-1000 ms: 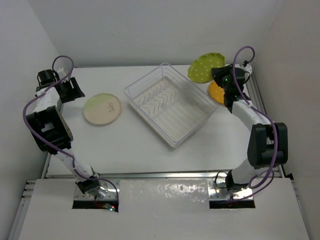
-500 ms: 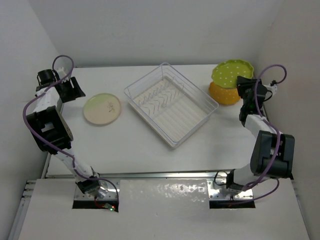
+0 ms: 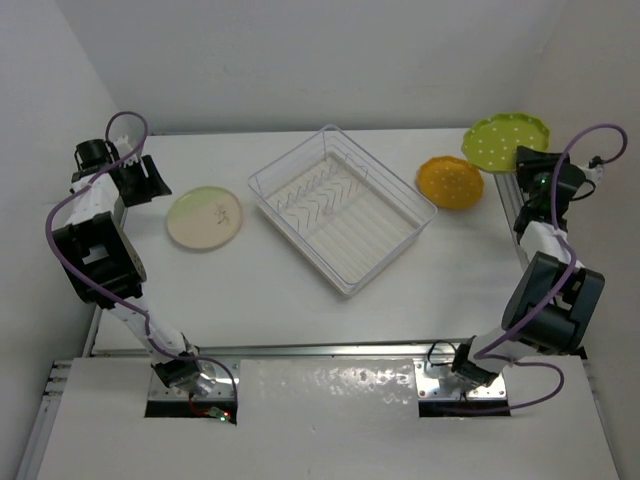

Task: Unload the plates from the dish rack

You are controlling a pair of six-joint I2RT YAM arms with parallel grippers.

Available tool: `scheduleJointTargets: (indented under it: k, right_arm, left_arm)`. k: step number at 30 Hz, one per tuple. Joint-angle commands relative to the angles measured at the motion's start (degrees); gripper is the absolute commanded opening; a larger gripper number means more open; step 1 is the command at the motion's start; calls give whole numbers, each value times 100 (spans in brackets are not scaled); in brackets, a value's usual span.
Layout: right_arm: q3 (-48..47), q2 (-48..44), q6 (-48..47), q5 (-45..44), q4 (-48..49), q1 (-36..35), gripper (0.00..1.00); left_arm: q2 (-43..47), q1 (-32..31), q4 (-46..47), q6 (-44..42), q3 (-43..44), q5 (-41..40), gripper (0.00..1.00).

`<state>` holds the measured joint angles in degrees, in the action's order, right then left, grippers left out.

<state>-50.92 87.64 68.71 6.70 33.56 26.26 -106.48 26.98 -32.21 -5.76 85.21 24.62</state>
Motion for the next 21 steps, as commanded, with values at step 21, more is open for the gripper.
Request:
scheduleJointTargets:
  k: [21]
  right_arm:
    - [-1026,-202,-199,2952,-260,1322,0]
  left_arm:
    - [39,-35,-66,-136,725,69,59]
